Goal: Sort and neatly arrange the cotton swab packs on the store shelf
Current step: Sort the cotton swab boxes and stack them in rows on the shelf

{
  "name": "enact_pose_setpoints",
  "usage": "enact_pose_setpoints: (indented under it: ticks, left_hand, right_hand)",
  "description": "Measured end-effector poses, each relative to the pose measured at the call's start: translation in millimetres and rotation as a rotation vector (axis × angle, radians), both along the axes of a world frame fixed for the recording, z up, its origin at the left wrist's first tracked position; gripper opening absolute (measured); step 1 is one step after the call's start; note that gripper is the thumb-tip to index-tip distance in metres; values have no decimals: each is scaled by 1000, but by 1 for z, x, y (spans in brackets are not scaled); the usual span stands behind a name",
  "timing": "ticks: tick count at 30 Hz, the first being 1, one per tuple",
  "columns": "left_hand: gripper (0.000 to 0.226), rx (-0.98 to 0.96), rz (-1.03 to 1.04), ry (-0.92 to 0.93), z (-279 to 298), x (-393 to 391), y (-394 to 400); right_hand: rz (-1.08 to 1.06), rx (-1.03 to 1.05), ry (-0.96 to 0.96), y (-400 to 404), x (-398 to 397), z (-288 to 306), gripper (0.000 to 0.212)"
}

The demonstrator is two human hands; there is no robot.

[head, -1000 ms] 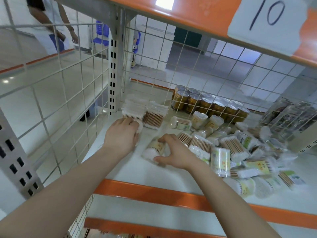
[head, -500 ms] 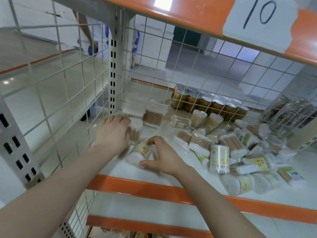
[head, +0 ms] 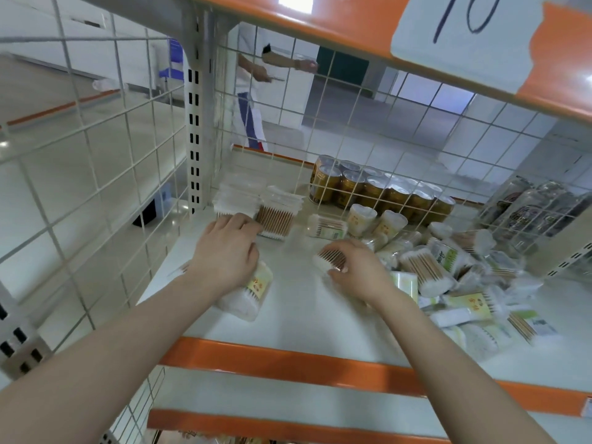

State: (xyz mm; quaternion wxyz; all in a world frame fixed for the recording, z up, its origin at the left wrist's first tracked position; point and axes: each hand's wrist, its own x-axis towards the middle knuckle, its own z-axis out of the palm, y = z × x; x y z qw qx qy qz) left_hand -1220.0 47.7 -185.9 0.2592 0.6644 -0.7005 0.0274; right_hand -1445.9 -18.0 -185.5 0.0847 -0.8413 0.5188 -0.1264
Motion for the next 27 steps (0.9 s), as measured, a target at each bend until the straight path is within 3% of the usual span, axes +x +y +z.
enact_pose_setpoints:
  ticks: [6, 8, 11, 27]
  left_hand:
    - [39, 4, -137, 8, 4, -19, -3]
    - [30, 7, -155, 24, 2, -24, -4]
    - [33, 32, -172, 46, -1, -28, -4]
    - [29, 54, -156, 57, -9, -28, 3]
  right_hand:
    - [-86, -6, 293, -9, -17, 5, 63]
    - [-105, 4, 358, -11, -16, 3, 66]
    - [-122, 12, 420, -11, -13, 1, 70]
    - [-78, 24, 408, -12, -5, 7, 34]
